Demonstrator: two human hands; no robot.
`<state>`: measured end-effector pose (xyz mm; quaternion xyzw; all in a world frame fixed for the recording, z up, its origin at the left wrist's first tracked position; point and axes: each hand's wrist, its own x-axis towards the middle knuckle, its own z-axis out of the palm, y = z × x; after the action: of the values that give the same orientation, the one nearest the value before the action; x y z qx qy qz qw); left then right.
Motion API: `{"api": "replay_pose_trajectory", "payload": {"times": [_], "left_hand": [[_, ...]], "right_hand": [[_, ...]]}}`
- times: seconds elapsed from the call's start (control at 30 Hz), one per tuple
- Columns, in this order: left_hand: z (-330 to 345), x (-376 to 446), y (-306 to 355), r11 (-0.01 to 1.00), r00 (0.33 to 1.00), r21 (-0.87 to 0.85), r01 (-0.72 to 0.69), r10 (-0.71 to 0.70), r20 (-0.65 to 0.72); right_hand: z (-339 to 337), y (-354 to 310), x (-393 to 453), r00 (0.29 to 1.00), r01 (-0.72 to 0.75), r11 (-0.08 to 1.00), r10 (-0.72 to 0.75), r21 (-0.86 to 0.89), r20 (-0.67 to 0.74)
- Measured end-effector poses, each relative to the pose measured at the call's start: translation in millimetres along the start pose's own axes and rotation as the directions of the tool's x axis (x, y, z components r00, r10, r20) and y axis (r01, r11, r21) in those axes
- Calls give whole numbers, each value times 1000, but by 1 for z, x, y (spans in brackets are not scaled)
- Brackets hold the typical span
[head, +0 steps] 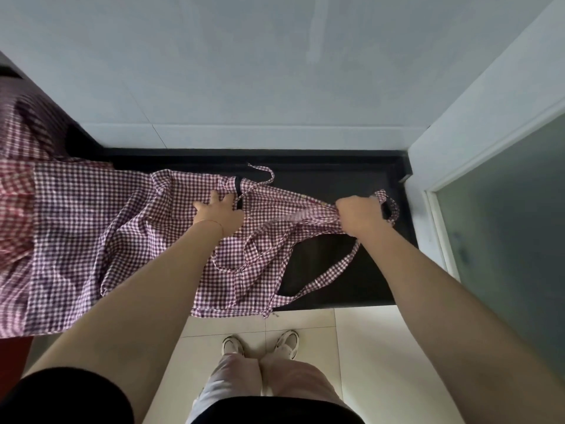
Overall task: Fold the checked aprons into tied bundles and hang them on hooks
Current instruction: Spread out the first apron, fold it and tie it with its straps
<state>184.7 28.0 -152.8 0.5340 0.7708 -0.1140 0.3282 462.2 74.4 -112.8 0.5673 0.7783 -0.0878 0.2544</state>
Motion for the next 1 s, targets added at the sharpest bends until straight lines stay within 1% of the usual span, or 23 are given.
{"api": "replay_pose_trajectory", "payload": {"times": [0.07, 0.13, 0.23, 0.27, 0.3, 0.33, 0.37, 0.4, 0.43, 0.47, 0.5, 0.53, 0.57, 0.6, 0.63, 0.67, 0.77, 0.8, 0.87, 0.9, 0.93, 0.97, 1.0], "left_hand": [[1, 4, -2, 1000, 1000, -3, -6, 6, 6], [1, 8, -5, 1000, 1000, 4, -13, 13, 7], [0, 7, -5, 1000, 1000, 21, -17, 17, 10], [0, 5, -4, 1000, 1000, 20, -7, 7, 8], [0, 2, -3, 1000, 1000, 25, 1, -1, -2], [1, 0, -3, 999, 1000, 34, 5, -4, -19], [3, -1, -3, 999, 999, 43, 6, -4, -42], [5, -2, -3, 999, 998, 48, 5, -2, -62], [7, -2, -4, 998, 997, 55, 4, 0, -81], [9, -2, -4, 998, 996, 63, 2, 3, -93], [10, -3, -6, 998, 995, 70, 0, 7, -102], [10, -5, -7, 998, 993, 69, -5, 13, -117], [11, -7, -8, 998, 990, 58, -11, 19, -136], [13, -9, -10, 999, 987, 35, -19, 24, -159], [15, -10, -12, 1000, 983, 9, -28, 30, -180], [18, -11, -14, 999, 980, -17, -36, 32, -195], [26, -10, -23, 991, 967, -92, -101, 76, -242], [27, -10, -26, 981, 962, -137, -136, 98, -256], [26, -12, -28, 945, 952, -263, -195, 118, -283], [25, -14, -29, 922, 948, -327, -208, 107, -300], [25, -16, -30, 904, 941, -371, -213, 88, -328], [25, -19, -32, 898, 931, -385, -212, 66, -360], [27, -22, -34, 903, 917, -375, -209, 48, -396]], "right_hand": [[5, 11, 2, 988, -103, 987, 88, -123, -125], [5, 11, 2, 975, -192, 954, 159, -232, -153], [-3, 3, 3, 962, -268, 920, 272, -285, -24], [-7, -1, 4, 956, -276, 925, 292, -263, 23], [-12, -5, 4, 958, -271, 936, 284, -224, 27], [-18, -10, 2, 971, -241, 956, 238, -166, -40], [-22, -16, 1, 974, -176, 980, 158, -96, -164], [-23, -24, 0, 952, -66, 998, 58, -19, -299], [-25, -35, -3, 925, 73, 993, -33, 93, -378], [-24, -47, -8, 920, 205, 954, -111, 220, -376], [-20, -60, -11, 934, 289, 900, -189, 328, -304], [-14, -71, -13, 940, 334, 859, -274, 389, -203], [-7, -79, -13, 935, 350, 857, -345, 378, -84], [2, -84, -11, 923, 360, 882, -383, 304, 19], [9, -85, -9, 915, 369, 903, -395, 221, 83], [14, -82, -9, 910, 382, 909, -401, 164, 104], [15, -69, -8, 921, 360, 924, -374, 132, 107], [10, -63, -10, 921, 344, 930, -361, 128, 149], [-5, -48, -13, 893, 264, 945, -315, 194, 320], [-10, -40, -15, 879, 193, 938, -296, 289, 374], [-15, -33, -16, 896, 119, 901, -278, 418, 346], [-18, -27, -16, 947, 51, 828, -218, 558, 237], [-20, -23, -15, 996, -5, 729, -59, 684, 70]]}}
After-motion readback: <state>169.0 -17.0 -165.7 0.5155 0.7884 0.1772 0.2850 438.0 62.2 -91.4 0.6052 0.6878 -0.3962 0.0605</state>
